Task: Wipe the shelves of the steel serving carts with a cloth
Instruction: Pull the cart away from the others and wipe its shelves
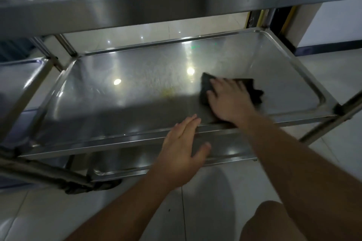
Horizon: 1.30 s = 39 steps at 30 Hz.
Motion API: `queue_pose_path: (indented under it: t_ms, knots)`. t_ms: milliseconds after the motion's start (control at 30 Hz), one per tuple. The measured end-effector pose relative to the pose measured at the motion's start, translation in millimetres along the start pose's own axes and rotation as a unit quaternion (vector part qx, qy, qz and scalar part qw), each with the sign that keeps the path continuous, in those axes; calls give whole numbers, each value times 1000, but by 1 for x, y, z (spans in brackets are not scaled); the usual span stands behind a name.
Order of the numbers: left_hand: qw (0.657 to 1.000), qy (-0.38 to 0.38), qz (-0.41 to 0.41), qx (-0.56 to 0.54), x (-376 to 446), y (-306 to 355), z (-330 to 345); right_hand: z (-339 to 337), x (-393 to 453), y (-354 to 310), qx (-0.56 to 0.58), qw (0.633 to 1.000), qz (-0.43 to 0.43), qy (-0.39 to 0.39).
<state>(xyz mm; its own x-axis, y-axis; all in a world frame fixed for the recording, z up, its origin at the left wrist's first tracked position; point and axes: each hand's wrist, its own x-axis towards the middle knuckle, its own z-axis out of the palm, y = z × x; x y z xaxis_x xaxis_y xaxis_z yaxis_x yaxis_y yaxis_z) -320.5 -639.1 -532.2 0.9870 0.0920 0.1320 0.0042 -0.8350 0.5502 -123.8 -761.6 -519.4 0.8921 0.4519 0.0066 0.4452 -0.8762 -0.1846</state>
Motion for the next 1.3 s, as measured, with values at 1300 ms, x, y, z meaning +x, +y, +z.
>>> queue_pose_path:
  t_ms: [1300]
  knots:
    - [933,51,-260,244,-19,-155,-100,-21,76,44,48,997,48,40]
